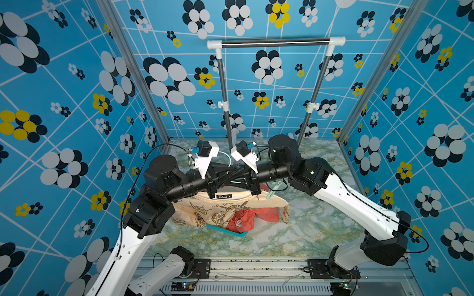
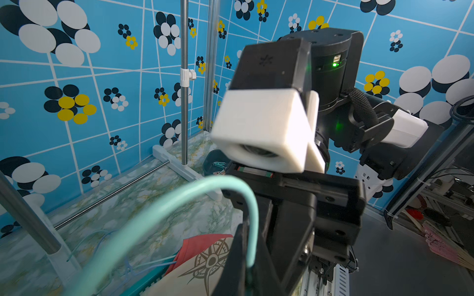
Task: Use clothespins to secure the t-shirt on both sides of the hanger
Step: Adjust the hanger in the basket.
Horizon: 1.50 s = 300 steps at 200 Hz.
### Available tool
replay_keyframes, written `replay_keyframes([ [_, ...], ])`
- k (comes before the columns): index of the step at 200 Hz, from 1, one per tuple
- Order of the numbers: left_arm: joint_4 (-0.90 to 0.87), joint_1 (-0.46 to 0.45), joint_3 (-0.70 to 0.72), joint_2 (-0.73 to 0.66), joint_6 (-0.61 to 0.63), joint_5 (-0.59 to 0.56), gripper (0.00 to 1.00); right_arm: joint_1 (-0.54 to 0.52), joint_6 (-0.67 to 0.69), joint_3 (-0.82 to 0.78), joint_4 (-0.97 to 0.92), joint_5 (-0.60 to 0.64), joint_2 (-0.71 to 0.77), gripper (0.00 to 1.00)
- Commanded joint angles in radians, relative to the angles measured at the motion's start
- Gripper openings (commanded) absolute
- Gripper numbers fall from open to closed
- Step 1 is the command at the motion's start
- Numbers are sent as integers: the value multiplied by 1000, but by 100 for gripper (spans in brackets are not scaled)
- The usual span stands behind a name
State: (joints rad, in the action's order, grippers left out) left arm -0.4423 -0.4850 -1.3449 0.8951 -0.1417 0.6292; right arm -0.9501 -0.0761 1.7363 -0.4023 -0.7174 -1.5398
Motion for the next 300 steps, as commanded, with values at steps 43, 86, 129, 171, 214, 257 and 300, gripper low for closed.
replay_keyframes([
  [43, 92, 1, 6, -32, -16, -149, 99, -10, -2, -5, 16, -23, 23, 0],
  [86, 8, 2, -99, -54, 58, -375, 99, 1, 43, -4, -74, 74, 35, 0],
  [129, -72, 2, -145, -77, 79, -624, 99, 23, 49, -7, -104, 115, 44, 0],
  [171, -97, 5, -71, -134, 127, -689, 94, 65, 35, 6, -125, 76, 67, 0],
  [214, -147, 11, -31, -192, 219, -528, 99, 148, 69, 99, -294, -16, 52, 0],
  [257, -276, 13, -42, -214, 311, -381, 99, 212, 178, 221, -512, -144, 14, 0],
  [300, -334, 13, -20, -245, 345, -174, 99, 231, 305, 331, -718, -226, -33, 0],
])
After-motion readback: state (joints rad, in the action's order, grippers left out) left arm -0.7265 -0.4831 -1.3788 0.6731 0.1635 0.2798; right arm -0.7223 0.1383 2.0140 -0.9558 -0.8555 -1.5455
